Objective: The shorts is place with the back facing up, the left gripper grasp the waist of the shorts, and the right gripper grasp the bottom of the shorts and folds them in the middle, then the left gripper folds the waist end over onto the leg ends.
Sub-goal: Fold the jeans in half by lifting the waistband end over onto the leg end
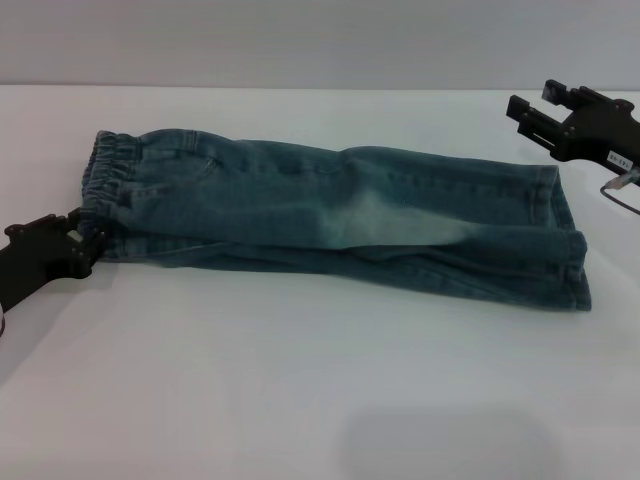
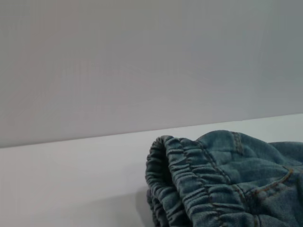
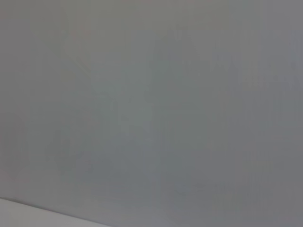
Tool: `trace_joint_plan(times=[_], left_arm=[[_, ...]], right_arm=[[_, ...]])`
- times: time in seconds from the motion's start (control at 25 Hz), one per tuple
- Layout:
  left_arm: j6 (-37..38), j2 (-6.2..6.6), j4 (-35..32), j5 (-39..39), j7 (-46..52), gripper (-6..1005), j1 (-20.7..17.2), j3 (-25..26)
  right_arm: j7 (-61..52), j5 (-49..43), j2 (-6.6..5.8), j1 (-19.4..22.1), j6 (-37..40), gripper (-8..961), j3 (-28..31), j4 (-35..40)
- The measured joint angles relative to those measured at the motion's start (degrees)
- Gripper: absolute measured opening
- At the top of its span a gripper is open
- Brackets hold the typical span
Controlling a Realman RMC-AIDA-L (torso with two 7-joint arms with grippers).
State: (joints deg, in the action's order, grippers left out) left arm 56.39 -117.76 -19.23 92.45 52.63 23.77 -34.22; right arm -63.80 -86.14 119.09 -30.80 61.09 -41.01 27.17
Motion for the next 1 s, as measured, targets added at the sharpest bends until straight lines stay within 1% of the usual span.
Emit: trace_joint_plan(times=[0.48,1.0], left_arm=[[0.11,0.08,-0.1,0.11,0.0,267,1.3,-0.14],[0.34,0.08,-0.11,0.05,0.01,211,1.9,-0.14]], right_arm=[[0.13,0.11,0.0,0.25,0.54,568,-0.04,-0.26],[1.65,0.19,0.0,-0.13,0.53,567,-0.01,-0.44]])
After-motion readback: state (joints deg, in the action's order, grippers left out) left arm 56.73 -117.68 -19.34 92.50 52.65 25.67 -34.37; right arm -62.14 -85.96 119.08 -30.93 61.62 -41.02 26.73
